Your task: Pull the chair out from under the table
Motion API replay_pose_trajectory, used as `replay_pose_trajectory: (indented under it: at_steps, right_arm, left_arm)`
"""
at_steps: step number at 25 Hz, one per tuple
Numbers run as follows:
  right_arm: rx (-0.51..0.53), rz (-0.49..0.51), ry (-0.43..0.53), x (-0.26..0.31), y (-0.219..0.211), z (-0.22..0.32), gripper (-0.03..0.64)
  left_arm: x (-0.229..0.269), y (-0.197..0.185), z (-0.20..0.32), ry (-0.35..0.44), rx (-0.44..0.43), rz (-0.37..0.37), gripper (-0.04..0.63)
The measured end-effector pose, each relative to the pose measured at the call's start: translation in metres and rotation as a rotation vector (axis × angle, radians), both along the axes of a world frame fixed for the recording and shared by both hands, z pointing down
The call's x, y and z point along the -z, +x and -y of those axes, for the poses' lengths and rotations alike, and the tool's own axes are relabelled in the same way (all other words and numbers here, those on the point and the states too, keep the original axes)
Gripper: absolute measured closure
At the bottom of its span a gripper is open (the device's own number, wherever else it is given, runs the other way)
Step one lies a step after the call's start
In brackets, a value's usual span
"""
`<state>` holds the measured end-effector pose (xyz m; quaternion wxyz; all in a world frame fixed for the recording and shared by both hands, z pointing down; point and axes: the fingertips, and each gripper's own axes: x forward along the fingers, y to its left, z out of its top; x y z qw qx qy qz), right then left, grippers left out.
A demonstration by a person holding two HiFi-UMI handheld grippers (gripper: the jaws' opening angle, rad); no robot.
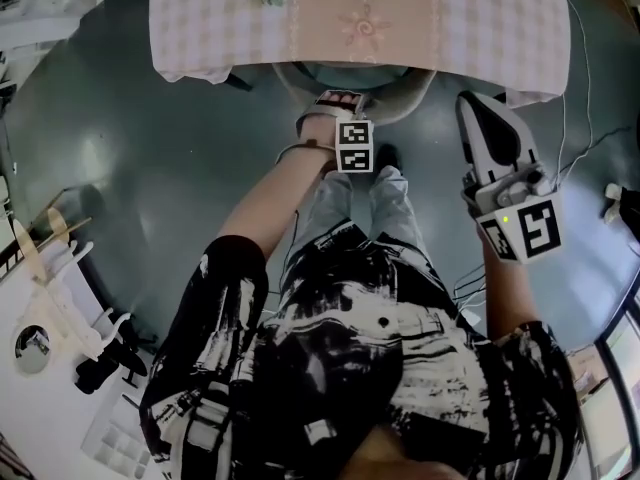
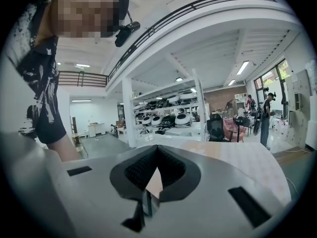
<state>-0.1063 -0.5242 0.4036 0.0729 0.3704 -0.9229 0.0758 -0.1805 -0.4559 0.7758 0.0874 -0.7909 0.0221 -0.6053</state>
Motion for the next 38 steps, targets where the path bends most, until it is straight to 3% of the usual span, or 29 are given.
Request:
replay_pose_trajectory:
  at_steps: [2, 5, 18, 31, 38]
  right_arm:
    - [0.009, -0.006, 0.011, 0.002, -0.004, -0.001, 0.617]
    - [0.022, -0.018, 0.038, 0.006, -0.011, -0.002, 0.617]
    - [0.03, -0.03, 0.117, 0.013, -0.03, -0.003, 0.617]
    - [-0.006, -0.02, 0.1, 0.013, -0.037, -0.03, 0.617]
    - [-0.037, -0.016, 0.111, 0.02, -0.052, -0.048, 0.617]
  left_arm:
    - [-0.008, -0.005, 0.001, 0.071, -0.048, 0.053, 0.433]
    - [-0.011, -0.006, 0.004, 0.118, -0.06, 0.073, 0.484]
    - [-0.009, -0.006, 0.008, 0.182, -0.051, 0.066, 0.5]
    - [-0.006, -0.005, -0.017, 0.187, -0.064, 0.065, 0.529]
    - [-0.004, -0.016, -0.029, 0.152, -0.101, 0.071, 0.537]
